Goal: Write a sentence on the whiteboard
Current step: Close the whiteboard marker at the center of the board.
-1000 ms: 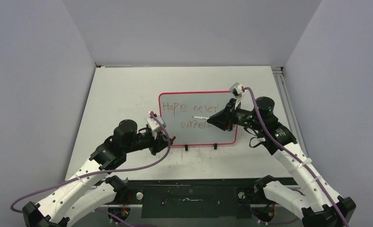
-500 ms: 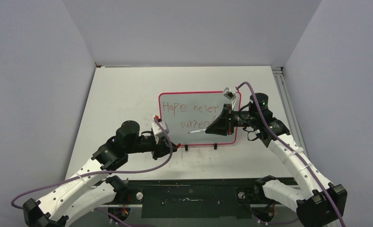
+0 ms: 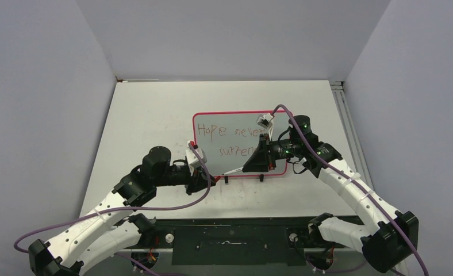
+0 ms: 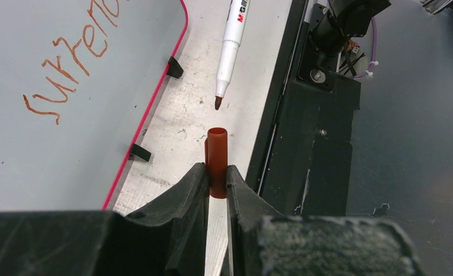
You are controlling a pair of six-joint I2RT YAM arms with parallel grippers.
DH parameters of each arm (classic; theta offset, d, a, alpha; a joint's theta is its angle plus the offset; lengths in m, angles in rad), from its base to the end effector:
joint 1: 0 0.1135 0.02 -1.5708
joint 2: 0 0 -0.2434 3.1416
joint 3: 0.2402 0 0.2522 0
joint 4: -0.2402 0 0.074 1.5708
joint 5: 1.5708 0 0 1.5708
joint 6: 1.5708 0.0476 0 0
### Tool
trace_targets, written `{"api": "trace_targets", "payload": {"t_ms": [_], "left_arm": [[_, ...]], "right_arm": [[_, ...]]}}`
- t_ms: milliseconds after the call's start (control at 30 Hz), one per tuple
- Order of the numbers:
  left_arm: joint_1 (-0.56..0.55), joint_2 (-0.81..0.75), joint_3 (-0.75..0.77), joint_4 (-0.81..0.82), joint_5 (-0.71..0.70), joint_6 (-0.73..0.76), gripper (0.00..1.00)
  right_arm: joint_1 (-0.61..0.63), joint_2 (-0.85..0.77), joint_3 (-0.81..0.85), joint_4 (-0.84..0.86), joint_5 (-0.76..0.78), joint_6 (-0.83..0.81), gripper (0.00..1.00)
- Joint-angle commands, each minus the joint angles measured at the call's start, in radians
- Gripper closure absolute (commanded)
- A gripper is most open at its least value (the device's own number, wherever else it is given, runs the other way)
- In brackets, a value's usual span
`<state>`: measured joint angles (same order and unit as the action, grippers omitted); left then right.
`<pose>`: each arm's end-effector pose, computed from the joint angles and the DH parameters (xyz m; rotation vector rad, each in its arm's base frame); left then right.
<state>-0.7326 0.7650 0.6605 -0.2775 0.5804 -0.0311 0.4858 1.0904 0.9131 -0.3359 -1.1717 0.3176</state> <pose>0.1312 -0.1531 0.2738 1.0660 1.7389 -1.0576 0.1916 0.1508 0.2998 -0.9458 1.9382 1.6874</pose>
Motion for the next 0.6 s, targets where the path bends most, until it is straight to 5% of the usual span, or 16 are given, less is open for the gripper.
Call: {"api": "trace_targets", "payload": {"t_ms": [0,567], "left_arm": [[-0.009,-0.003,0.009,0.054,0.029,0.018,1.0],[-0.022,-0.002,0.018,0.043,0.031,0.019,1.0]], "right_arm": [[0.014,0.003,0.047,0.023,0.0,-0.037,0.95],[0.04,0.023,0.05,0.021,0.006,-0.048,0.95]]}}
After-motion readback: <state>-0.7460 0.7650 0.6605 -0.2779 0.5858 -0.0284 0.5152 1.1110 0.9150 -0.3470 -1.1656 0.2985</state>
